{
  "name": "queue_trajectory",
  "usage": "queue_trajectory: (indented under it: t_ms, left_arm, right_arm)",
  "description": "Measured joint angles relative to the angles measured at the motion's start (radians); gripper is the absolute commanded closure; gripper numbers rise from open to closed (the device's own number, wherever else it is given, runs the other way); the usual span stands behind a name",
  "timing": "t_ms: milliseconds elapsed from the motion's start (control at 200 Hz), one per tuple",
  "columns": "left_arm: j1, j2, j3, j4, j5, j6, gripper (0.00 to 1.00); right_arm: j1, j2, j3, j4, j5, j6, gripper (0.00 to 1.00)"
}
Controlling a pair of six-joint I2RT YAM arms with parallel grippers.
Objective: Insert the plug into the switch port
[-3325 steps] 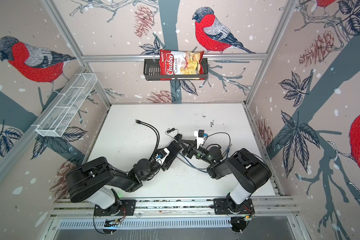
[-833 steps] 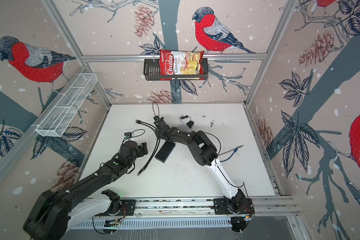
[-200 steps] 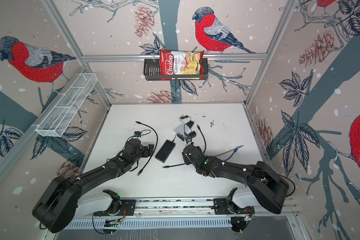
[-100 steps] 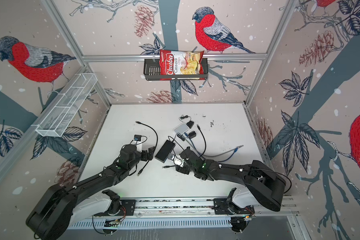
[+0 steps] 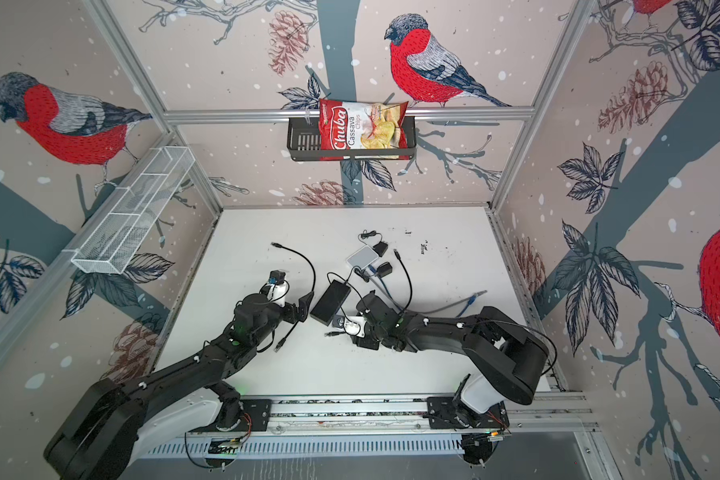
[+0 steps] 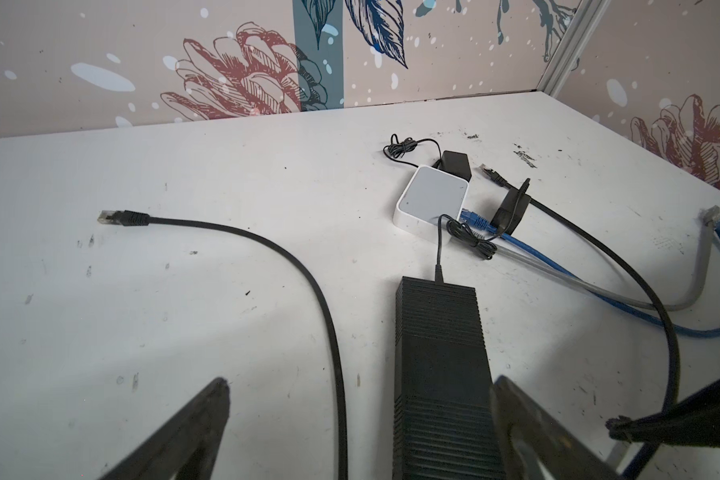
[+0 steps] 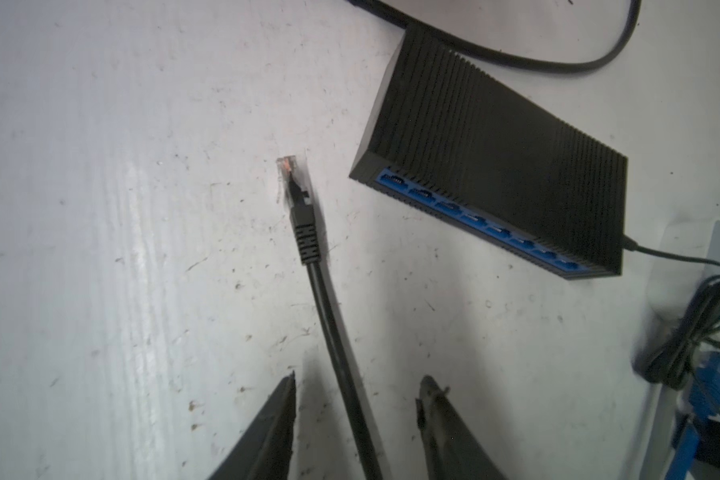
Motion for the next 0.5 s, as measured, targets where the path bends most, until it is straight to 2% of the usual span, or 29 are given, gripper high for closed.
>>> queue_trajectory:
  t_ms: [100, 255, 500]
  left_arm:
    - [-0.002, -0.016, 0.000, 0.012, -0.013, 0.008, 0.04]
    - [-0.002, -0.042, -0.012, 0.020, -0.025, 0.021, 0.04]
    - [-0.002, -0.049, -0.035, 0.054, -0.042, 0.032, 0.04]
  right_arm:
    - [-0.004, 0.047, 0.039, -0.031, -0.011, -0.022, 0.68]
    - [-0.004, 0.115, 0.098, -0.063, -0.029, -0.046, 0.87]
    - [-0.038, 0.130, 0.135, -0.112, -0.071, -0.056, 0.98]
